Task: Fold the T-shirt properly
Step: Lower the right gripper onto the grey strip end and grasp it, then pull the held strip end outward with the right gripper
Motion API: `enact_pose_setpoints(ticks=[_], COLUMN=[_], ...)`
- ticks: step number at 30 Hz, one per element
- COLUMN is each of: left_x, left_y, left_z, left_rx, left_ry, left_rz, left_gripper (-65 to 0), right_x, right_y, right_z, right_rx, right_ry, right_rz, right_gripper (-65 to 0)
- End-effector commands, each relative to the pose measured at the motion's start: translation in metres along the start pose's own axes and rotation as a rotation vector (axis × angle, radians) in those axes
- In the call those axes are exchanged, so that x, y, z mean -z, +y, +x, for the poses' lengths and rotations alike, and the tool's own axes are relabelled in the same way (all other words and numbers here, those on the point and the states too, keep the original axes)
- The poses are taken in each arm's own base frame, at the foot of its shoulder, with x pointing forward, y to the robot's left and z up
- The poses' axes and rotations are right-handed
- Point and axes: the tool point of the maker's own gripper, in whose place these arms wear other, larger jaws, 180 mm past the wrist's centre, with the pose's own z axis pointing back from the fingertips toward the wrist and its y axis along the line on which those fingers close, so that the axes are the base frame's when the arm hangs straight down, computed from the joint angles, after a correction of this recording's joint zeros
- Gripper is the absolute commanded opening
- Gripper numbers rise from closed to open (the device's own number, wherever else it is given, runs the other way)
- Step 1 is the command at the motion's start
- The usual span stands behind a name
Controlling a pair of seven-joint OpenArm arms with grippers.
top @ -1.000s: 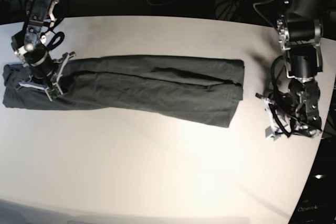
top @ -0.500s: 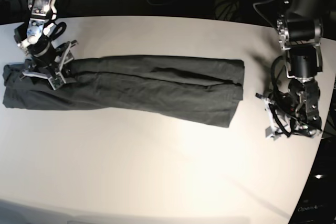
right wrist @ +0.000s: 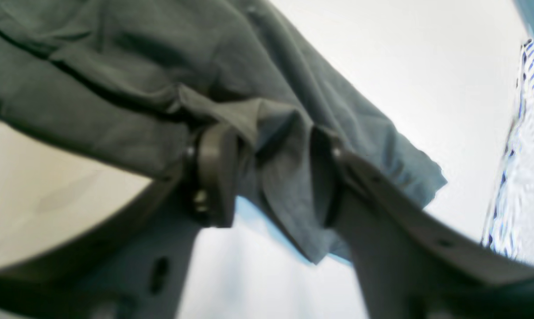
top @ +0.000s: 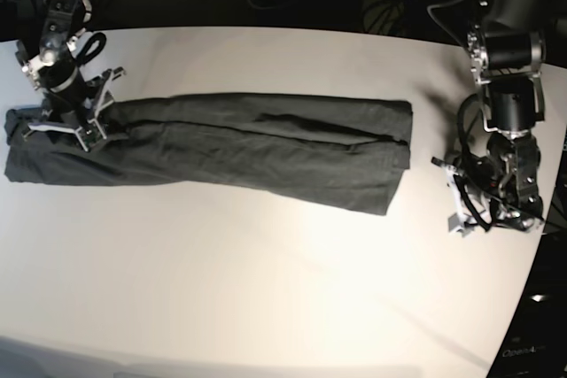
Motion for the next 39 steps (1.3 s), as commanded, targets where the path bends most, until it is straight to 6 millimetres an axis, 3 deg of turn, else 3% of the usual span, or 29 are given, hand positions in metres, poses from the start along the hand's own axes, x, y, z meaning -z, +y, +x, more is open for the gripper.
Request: enact_pose_setpoints(ticks=[1,4,6,11,17,26,34,39], left_x=[0.01,0.01,0.01,0.011,0.014,0.017,0.017,0.017], left_y=[-0.011,-0.01,-0.01,-0.011,-0.011,-0.011,-0.012,-0.013], left_z=[-0.006,-0.007,-0.007,-0.009,-0.015,-0.024,-0.022,-0.021], left_rx=[0.004,0.003,0.003,0.001,-0.002,-0.005,-0.004,-0.003], left_ry=[0.02,0.021,0.021,0.025,0.036,0.055,0.051,0.048], left_rz=[-0.031,-0.03,-0.03,-0.032,-0.033,-0.035,-0.037,-0.038], left_gripper=[-60.9,-60.9,-60.9,-60.9,-60.9,-60.9,-60.9,-60.9], right_x=[-0.004,-0.005,-0.005,-0.003,0.015,0.021,0.03,0.037], right_y=[-0.021,-0.027,-0.027,-0.023,-0.02,-0.013,0.012,0.007], right_z=[0.005,0.002,0.002,0.0,-0.007,-0.002,0.006,0.01], right_rx=[-0.009,-0.003,-0.005,-0.002,0.041,0.064,0.043,0.051], right_ry=[-0.025,-0.019,-0.019,-0.013,0.001,-0.049,-0.06,-0.071], right_rz=[-0.053,-0.066,-0.066,-0.055,-0.027,-0.007,0.064,0.06], right_gripper=[-46.1,-55.4,-57.2,-57.5,-57.5,-57.5,-57.5,-57.5])
